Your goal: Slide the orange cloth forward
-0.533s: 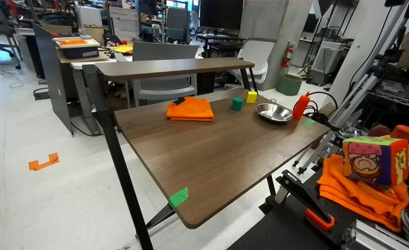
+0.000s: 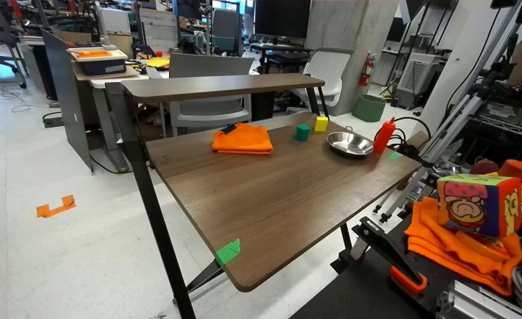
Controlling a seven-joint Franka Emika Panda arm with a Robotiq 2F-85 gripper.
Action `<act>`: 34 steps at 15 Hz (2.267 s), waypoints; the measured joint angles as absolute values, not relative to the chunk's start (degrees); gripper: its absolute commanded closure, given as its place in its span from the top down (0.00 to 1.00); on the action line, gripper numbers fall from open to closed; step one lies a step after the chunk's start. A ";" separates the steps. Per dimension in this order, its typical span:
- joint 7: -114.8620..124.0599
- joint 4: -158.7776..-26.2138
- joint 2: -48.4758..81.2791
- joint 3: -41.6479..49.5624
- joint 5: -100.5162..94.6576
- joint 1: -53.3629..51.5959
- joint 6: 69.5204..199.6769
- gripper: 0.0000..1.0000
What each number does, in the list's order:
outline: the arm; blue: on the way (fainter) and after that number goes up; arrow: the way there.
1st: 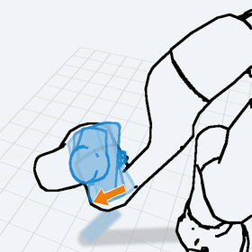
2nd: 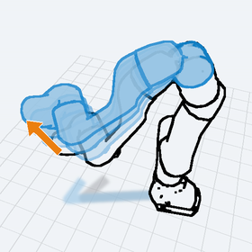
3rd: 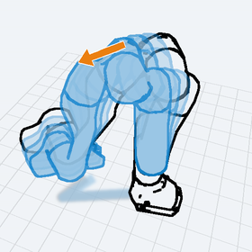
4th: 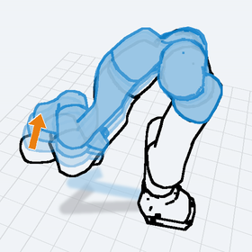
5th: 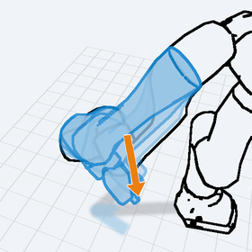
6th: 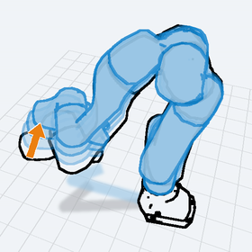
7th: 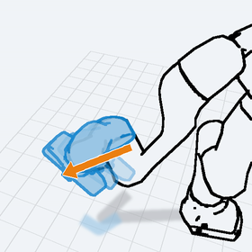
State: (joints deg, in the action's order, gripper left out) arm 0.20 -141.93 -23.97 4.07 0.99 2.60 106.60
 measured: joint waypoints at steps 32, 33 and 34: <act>26.34 -80.63 48.69 3.68 -3.01 -9.38 131.80 1.00; 26.43 -78.21 50.86 3.88 -3.00 -9.52 130.87 1.00; 26.43 -75.82 52.94 3.90 -2.99 -9.54 129.65 1.00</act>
State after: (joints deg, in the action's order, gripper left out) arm 26.43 -75.82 52.94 3.90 -2.99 -9.54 129.65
